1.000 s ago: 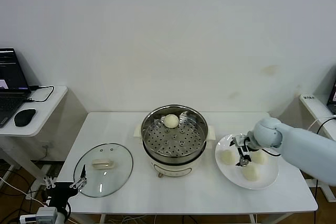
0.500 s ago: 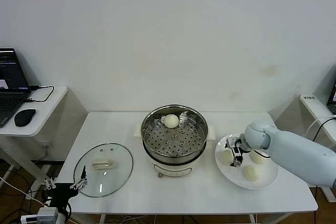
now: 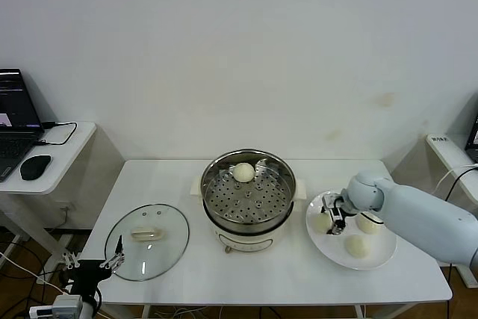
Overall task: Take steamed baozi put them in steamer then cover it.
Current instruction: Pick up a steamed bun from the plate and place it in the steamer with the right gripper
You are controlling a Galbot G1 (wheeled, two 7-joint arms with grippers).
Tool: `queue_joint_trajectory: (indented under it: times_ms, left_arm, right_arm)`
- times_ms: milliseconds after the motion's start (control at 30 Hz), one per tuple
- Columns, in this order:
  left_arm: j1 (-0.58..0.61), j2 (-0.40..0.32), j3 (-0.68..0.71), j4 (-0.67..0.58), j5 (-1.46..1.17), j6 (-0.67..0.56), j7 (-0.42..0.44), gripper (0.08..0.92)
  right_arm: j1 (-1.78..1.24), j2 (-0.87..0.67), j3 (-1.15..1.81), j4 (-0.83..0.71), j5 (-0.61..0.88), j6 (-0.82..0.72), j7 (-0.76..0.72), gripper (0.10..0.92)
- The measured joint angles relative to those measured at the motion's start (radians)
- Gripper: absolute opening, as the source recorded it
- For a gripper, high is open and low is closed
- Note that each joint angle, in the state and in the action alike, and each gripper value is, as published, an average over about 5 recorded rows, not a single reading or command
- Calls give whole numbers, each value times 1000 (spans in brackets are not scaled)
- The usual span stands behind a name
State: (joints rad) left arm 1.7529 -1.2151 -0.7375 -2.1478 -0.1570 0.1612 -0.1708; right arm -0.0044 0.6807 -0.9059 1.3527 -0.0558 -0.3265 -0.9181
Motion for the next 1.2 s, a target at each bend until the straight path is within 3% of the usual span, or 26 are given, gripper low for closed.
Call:
queue_joint_trajectory:
  times_ms: [600, 900, 1200]
  left_arm:
    - [-29, 19, 22, -14, -13, 1, 1, 823]
    - [-45, 14, 22, -13, -21, 4, 2, 823]
    - [-51, 1, 26, -22, -20, 14, 4, 823]
  right_arm:
    - [463, -96, -219, 234, 271, -117, -8, 671]
    - [588, 46, -285, 274, 457, -228, 78, 678]
    - [560, 257, -305, 200, 559, -302, 172, 679]
